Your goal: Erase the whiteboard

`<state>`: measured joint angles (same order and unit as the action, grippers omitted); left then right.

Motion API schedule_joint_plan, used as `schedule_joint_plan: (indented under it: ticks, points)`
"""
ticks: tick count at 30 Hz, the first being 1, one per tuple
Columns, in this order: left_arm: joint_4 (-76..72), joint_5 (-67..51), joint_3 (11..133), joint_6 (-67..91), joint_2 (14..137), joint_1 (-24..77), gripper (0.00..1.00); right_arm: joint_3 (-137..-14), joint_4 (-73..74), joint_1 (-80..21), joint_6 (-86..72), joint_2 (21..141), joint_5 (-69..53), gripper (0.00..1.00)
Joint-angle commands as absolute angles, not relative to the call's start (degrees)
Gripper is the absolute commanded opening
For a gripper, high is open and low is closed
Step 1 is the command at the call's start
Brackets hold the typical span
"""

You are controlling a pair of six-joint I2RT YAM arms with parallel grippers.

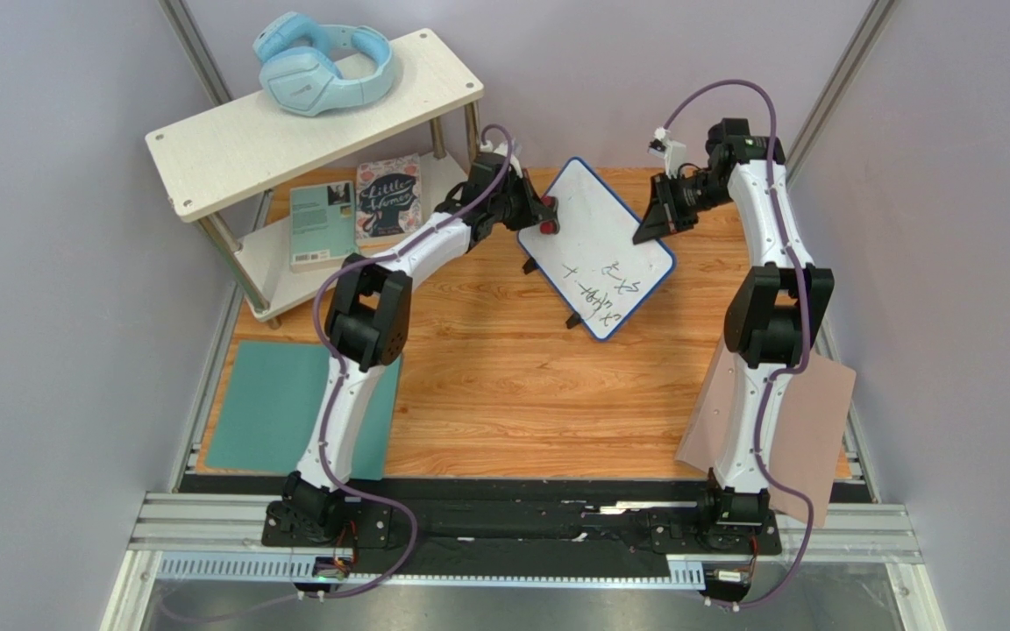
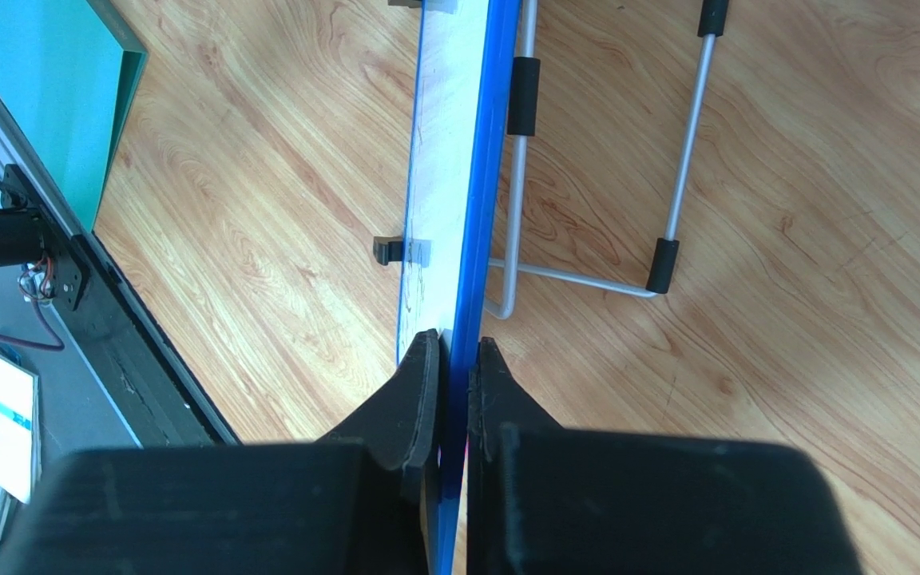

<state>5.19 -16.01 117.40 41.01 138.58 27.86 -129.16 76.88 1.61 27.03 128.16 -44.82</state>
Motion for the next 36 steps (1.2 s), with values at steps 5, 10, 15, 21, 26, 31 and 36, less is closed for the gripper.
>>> schedule_joint_plan:
  ticks: [5, 10, 15, 21, 26, 31, 36]
  points:
    - [10.35, -22.06, 113.72, 42.98, 137.55, 33.13, 0.00, -127.44, 82.44, -3.25, 37.35, 128.50, -41.31, 0.00]
    - [14.06, -19.52, 114.17, 39.39, 136.50, 36.82, 0.00, -127.00, 82.27, -3.25, 37.27, 128.50, -42.01, 0.00]
    - [16.87, -13.81, 113.38, 23.25, 135.35, 42.09, 0.00, -126.65, 82.09, -3.25, 36.92, 128.76, -42.71, 0.00]
    - [12.49, -15.46, 110.48, 16.35, 135.17, 44.47, 0.00, -126.65, 81.91, -3.43, 36.74, 128.94, -43.15, 0.00]
    - [9.94, -20.65, 110.74, 12.23, 135.44, 46.49, 0.00, -126.65, 81.91, -3.34, 36.65, 128.85, -43.24, 0.00]
    - [11.86, -23.46, 111.62, 3.44, 135.18, 50.62, 0.00, -126.74, 81.74, -3.43, 36.39, 128.85, -43.59, 0.00]
    - [11.26, -23.73, 109.34, -2.28, 133.95, 54.66, 0.00, -126.65, 81.65, -3.43, 36.30, 128.76, -43.95, 0.00]
